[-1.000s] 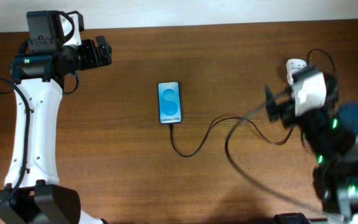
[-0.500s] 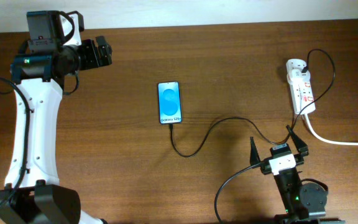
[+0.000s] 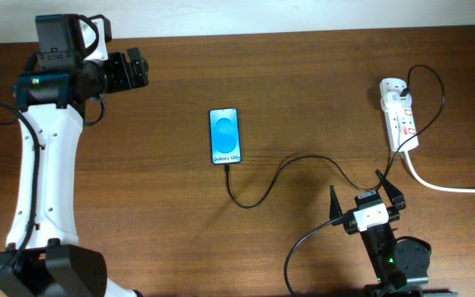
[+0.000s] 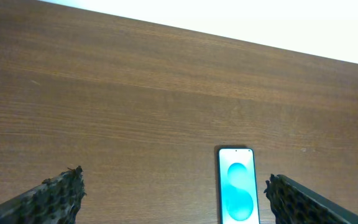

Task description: Plug charger to phone and switch on socket

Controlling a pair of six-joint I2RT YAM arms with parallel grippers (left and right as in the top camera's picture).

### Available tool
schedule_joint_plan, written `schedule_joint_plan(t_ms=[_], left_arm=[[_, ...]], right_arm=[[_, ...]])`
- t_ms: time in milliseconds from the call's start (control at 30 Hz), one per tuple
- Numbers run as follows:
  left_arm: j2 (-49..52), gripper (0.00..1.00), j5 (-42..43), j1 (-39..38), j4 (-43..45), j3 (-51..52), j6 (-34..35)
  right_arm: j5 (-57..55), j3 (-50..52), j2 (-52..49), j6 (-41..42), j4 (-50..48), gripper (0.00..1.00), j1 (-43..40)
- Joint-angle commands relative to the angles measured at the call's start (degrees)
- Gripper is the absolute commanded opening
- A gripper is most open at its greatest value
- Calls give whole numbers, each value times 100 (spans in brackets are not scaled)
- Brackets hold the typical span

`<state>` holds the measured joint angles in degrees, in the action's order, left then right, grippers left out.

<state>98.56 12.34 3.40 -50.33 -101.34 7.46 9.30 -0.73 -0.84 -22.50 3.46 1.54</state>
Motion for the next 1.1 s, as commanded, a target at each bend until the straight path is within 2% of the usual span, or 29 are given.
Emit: schedule_joint_plan(t_ms=[0, 400, 500, 633, 667, 733, 900, 1067], left_arm=[[-22, 99, -15, 2, 7, -7, -92], [-37, 99, -22, 4, -208, -7, -94], [-382, 99, -81, 2, -271, 136, -291], [-1405, 99, -83, 4, 608, 1534, -1150], [-1777, 99, -83, 4, 1001, 2181, -1349], [-2310, 99, -83, 4, 1513, 3051, -1362], [-4061, 100, -59, 4, 3464, 5705, -1360], [-5757, 99, -61, 2, 5051, 7853, -1360]], right_arm=[[55, 42, 63, 44, 17, 98, 33], [55, 42, 63, 44, 17, 98, 33], [55, 42, 63, 44, 17, 99, 33], [55, 42, 63, 46, 17, 98, 33], [55, 42, 63, 44, 17, 98, 33], [55, 42, 63, 44, 17, 98, 33], [55, 42, 63, 44, 17, 98, 33], [55, 42, 63, 44, 17, 98, 33]])
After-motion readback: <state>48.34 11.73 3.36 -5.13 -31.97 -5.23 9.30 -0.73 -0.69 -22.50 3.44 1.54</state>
